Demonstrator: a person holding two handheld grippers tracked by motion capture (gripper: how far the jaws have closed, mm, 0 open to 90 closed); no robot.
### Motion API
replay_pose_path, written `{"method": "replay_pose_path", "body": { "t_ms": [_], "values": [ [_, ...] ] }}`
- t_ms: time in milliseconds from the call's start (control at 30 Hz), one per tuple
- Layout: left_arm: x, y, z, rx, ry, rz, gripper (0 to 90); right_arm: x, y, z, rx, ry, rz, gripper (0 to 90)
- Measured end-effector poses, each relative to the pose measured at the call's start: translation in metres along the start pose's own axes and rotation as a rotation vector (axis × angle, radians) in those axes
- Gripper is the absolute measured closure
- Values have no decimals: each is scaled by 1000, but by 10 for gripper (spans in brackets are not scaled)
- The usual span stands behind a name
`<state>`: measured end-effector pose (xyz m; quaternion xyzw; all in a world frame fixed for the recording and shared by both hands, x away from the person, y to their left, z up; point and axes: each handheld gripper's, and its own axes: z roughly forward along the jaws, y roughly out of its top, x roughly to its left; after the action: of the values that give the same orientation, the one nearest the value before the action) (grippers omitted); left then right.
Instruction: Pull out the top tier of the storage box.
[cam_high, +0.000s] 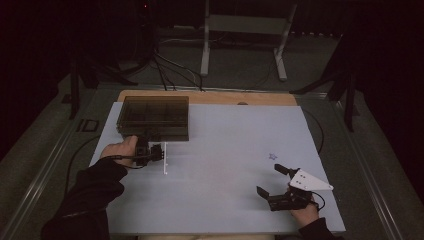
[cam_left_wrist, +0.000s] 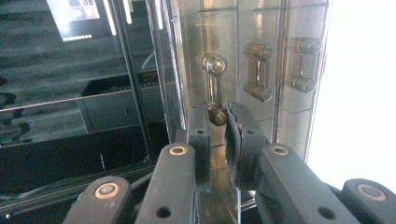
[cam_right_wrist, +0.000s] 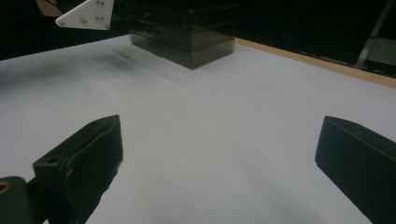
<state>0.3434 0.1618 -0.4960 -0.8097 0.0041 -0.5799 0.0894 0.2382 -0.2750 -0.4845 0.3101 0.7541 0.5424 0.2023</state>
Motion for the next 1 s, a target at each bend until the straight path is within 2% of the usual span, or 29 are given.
{"method": "replay_pose_path", "body": {
  "t_ms": [167, 300, 367, 867, 1000],
  "values": [
    [-4, 0, -4, 2, 2, 9, 811, 0, 0, 0, 2, 0, -1, 10],
    [-7, -2, -6, -18, 0, -23, 810, 0, 0, 0, 0, -1, 0, 10],
    [-7, -2, -7, -15, -2, -25, 810, 0, 0, 0, 1, -1, 0, 9],
    [-6, -2, -9, -24, -12, 1, 806, 0, 0, 1, 4, -1, -1, 10],
    [-5, -3, -10, -28, -24, -18, 805, 0, 0, 1, 5, -2, 2, 10]
  ]
}}
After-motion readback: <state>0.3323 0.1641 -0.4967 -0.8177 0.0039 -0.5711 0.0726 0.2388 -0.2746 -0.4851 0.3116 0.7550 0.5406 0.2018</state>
